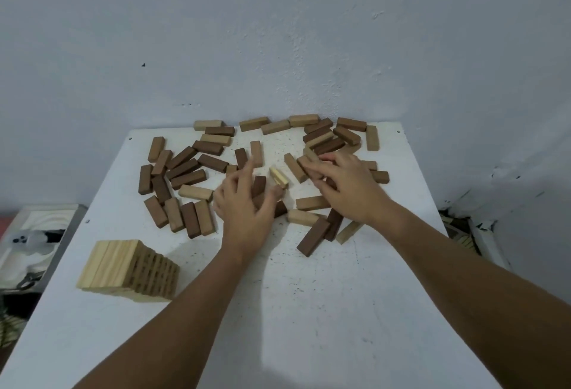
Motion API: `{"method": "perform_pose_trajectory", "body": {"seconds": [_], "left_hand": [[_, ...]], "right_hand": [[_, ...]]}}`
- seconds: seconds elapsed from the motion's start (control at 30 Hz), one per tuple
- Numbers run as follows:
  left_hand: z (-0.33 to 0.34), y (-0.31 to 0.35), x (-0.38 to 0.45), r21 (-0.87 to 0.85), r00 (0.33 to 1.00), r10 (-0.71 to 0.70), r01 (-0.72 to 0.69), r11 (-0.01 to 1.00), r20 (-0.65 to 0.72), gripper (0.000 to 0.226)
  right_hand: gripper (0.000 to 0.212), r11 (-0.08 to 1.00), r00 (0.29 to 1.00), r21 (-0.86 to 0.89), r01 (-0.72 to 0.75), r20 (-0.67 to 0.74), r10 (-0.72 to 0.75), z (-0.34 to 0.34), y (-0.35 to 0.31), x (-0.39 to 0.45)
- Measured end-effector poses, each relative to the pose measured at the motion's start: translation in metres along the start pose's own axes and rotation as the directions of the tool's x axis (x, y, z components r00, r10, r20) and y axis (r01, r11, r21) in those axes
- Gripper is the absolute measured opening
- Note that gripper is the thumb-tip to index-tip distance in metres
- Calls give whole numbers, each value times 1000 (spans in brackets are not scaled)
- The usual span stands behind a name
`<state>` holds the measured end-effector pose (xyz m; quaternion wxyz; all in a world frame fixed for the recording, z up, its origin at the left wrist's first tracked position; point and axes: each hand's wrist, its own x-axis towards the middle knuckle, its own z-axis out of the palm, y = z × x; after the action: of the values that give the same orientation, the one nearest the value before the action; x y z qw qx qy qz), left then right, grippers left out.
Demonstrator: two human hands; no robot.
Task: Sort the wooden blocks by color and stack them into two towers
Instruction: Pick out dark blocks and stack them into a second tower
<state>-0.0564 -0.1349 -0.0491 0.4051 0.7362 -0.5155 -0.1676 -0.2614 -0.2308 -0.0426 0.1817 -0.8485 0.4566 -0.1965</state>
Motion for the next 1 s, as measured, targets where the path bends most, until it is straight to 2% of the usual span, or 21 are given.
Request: {"method": "perform_pose_trajectory", "body": {"seconds": [0.07, 0.17, 0.23, 0.33, 0.47, 0.57, 0.63, 0.73, 0.8, 0.87, 0.93, 1.0], "left_hand": [[-5, -3, -16, 1, 999, -31, 31, 1000, -18, 49], [-10, -10, -38, -7, 994, -84, 84, 996, -73, 37], [-10, -15, -44, 36, 995, -52, 55, 998, -83, 32], [-7, -11, -42, 99, 1000, 13, -12, 995, -10, 31], [-10, -11, -41, 75, 999, 40, -40, 996, 5, 12], [-11, -13, -44, 65, 999, 45, -46, 997, 10, 15], [-9, -13, -44, 64, 999, 32, -32, 997, 6, 15], [-8, -11, -43, 70, 1000, 1, 0, 998, -16, 23], [-7, -12, -44, 70, 999, -4, 7, 998, -38, 24], [-6, -11, -45, 85, 996, 19, -12, 996, -84, 29], [-7, -8, -47, 180, 990, 40, -16, 983, -135, 40], [-4, -5, -48, 290, 988, -10, 54, 955, -151, 56]], "right_hand": [[34, 997, 999, 73, -10, -35, 13, 1, -9, -10], [29, 994, 1000, 105, -1, 3, 1, 10, -28, -23], [25, 998, 999, 58, 18, 29, -20, 18, -35, -27], [23, 1000, 997, 8, -9, 74, 8, 17, -38, -25], [10, 999, 992, 4, -35, 125, 34, 7, -33, -25], [8, 997, 991, 22, -74, 109, 72, 2, -31, -24], [7, 994, 996, 75, -82, 50, 79, -2, -31, -17], [24, 992, 997, 96, -81, 9, 81, -2, -40, -1], [33, 998, 999, 38, -45, 5, 45, 1, -51, 10], [39, 999, 998, -38, -28, 60, 31, 6, -63, 19], [37, 991, 994, -132, 0, 113, 15, 14, -74, 24], [31, 982, 994, -187, -5, 110, 26, 19, -79, 24]]}}
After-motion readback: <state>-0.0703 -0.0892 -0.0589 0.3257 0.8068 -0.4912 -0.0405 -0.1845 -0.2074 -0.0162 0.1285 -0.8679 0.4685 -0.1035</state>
